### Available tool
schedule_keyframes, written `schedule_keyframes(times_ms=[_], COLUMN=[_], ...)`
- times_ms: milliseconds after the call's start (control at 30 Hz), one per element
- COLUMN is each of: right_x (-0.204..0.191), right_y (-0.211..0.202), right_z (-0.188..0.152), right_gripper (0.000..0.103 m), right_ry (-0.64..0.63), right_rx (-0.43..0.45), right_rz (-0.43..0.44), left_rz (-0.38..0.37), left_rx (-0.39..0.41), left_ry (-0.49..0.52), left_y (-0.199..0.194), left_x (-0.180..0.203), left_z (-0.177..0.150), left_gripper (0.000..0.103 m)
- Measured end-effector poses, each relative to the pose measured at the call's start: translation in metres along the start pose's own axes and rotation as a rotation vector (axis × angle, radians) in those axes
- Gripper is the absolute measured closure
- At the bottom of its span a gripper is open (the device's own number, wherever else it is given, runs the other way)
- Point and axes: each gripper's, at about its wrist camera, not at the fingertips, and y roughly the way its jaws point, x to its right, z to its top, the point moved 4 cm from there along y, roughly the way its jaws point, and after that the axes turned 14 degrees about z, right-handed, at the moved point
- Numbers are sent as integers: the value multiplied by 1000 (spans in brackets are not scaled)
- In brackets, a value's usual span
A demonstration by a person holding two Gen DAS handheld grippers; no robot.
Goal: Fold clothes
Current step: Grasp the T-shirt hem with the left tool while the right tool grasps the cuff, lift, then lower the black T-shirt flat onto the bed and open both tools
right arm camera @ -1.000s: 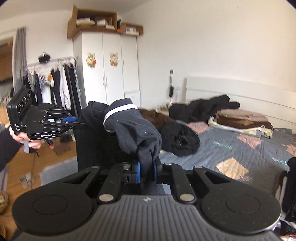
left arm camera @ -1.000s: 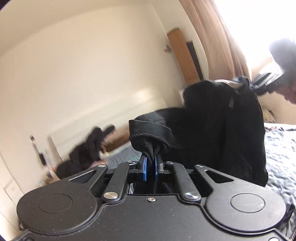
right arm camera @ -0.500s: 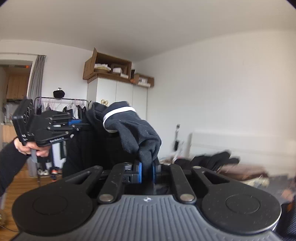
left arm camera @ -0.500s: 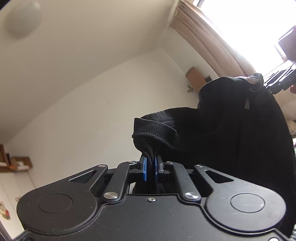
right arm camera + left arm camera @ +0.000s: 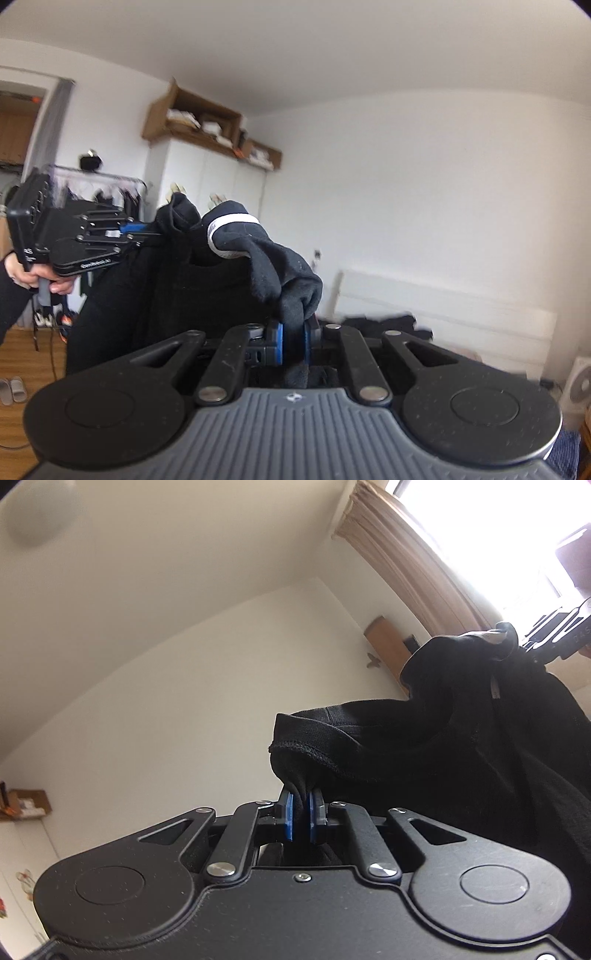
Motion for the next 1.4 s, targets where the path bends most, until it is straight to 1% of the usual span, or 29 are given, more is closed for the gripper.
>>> schedule_keyframes(times_ms=[100,200,300,367,467,533,567,600,633,667,700,733,767,800,833,867,900,1000,1067,1133,1200,1267,1300,1367,1400], right_x=[38,86,150,193,250,277,285,290,295,297,297,298,300,302,302,299,293,273,250,223,194,162,145,114,100], right_y=[43,96,154,194,247,280,293,305,316,323,326,330,332,331,327,323,315,290,269,245,221,203,195,183,178], right_z=[-37,-85,-144,-188,-259,-309,-334,-358,-383,-404,-424,-440,-451,-456,-456,-455,-450,-434,-418,-405,-400,-404,-407,-416,-422], right_gripper=[93,93,93,93,93,93,93,92,89,87,82,73,67,55,48,45,38,27,24,18,15,14,13,12,12], right_ry=[68,143,221,271,342,382,392,395,399,401,402,407,420,433,437,430,415,387,386,389,400,410,414,427,455], right_rx=[-80,-169,-243,-295,-362,-405,-434,-468,-502,-527,-547,-559,-559,-553,-549,-547,-548,-521,-485,-443,-415,-407,-410,-432,-443], right_rz=[-37,-91,-145,-184,-229,-245,-263,-288,-312,-338,-365,-384,-403,-418,-422,-424,-422,-396,-366,-343,-326,-287,-263,-226,-208], left_rz=[-53,-101,-132,-151,-198,-230,-244,-254,-255,-253,-250,-253,-257,-254,-253,-255,-254,-247,-235,-248,-272,-299,-313,-352,-373], left_rx=[-71,-160,-252,-332,-442,-527,-564,-599,-622,-640,-658,-665,-668,-662,-654,-647,-646,-655,-671,-707,-774,-869,-923,-995,-1028], left_ry=[-16,-26,-22,-18,-23,-42,-55,-65,-71,-77,-82,-88,-94,-98,-102,-108,-125,-204,-283,-367,-434,-476,-493,-517,-527], left_y=[59,136,226,287,357,380,391,399,401,402,402,399,395,382,368,354,341,304,280,251,215,174,154,113,93], left_x=[34,77,117,141,178,196,204,213,218,220,222,219,215,200,184,169,161,147,135,127,120,119,118,119,119], left_z=[-30,-75,-135,-180,-248,-302,-331,-354,-371,-385,-400,-407,-412,-416,-416,-414,-417,-428,-426,-431,-446,-463,-471,-479,-483], left_gripper=[95,95,95,95,95,94,91,90,90,85,80,64,48,41,35,35,35,33,25,22,22,22,23,24,25])
